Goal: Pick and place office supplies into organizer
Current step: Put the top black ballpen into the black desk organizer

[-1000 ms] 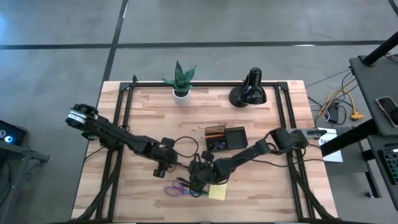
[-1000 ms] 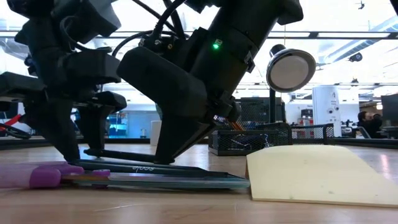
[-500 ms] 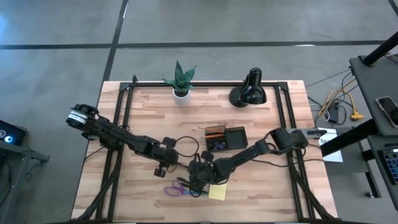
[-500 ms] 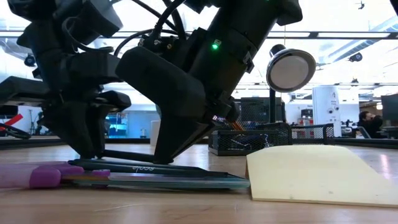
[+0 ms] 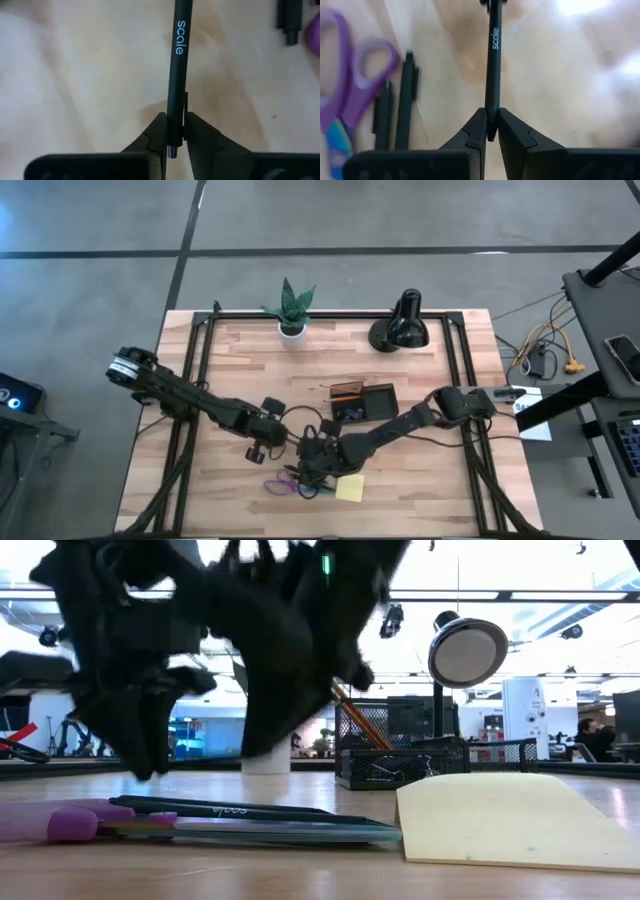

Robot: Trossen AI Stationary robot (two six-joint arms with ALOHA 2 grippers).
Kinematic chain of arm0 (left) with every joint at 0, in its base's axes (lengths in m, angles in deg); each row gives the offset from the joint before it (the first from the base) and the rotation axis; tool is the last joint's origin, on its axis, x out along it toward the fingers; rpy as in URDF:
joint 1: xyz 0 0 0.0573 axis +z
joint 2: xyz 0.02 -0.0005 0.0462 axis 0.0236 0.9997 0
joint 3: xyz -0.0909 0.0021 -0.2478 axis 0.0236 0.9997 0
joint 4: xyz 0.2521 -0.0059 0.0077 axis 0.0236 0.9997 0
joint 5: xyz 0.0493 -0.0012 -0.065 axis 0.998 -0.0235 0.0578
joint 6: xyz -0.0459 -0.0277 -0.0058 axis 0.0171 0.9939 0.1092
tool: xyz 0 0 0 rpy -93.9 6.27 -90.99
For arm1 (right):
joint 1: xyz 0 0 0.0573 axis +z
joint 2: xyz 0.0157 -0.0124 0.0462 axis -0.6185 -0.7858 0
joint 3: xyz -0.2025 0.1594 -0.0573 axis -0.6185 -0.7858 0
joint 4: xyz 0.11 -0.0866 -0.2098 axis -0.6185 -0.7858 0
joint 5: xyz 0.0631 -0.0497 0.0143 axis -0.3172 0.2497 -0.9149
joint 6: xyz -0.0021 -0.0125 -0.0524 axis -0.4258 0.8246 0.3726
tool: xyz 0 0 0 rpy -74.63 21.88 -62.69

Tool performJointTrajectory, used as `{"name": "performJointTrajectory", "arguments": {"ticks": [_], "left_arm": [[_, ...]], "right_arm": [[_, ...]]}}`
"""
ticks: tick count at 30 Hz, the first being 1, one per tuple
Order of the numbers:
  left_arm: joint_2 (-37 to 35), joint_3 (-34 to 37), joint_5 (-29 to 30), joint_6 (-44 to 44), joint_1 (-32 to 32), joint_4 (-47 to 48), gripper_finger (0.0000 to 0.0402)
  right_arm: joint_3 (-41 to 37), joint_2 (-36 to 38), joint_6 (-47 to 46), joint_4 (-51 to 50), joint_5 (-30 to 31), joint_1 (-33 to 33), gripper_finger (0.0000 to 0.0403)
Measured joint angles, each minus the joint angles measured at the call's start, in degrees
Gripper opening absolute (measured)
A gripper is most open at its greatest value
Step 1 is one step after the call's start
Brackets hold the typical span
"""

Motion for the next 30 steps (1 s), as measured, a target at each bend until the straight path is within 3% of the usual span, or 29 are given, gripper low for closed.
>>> {"name": "performJointTrajectory", "arguments": {"ticks": [6, 11, 18, 20, 30], "left_arm": [[-3.18, -6.49, 10.6, -5.78, 0.04, 8.89, 0.0028], [-8.43, -9.42, 15.3, -11.27, 0.11, 10.75, 0.0028], [-12.89, -11.75, 17.44, -17.05, 0.1, 13.75, 0.0024], [-13.72, -11.43, 20.64, -17.17, 0.28, 16.33, 0.0012], [-16.9, -11.72, 23.8, -18.32, 0.53, 21.03, 0.0008]], "right_arm": [[10.36, 0.42, -6.47, -18.03, 6.38, 0.0, 0.0029], [18.34, 0.64, -12.76, -29.05, 6.58, 0.1, 0.0029], [22.92, 0.9, -23.59, -33.82, -0.28, -0.09, 0.0029], [23.22, 0.92, -27.88, -34.97, -3.08, 0.13, 0.0033], [22.85, 0.76, -40.31, -35.52, -2.68, 1.19, 0.0096]]}}
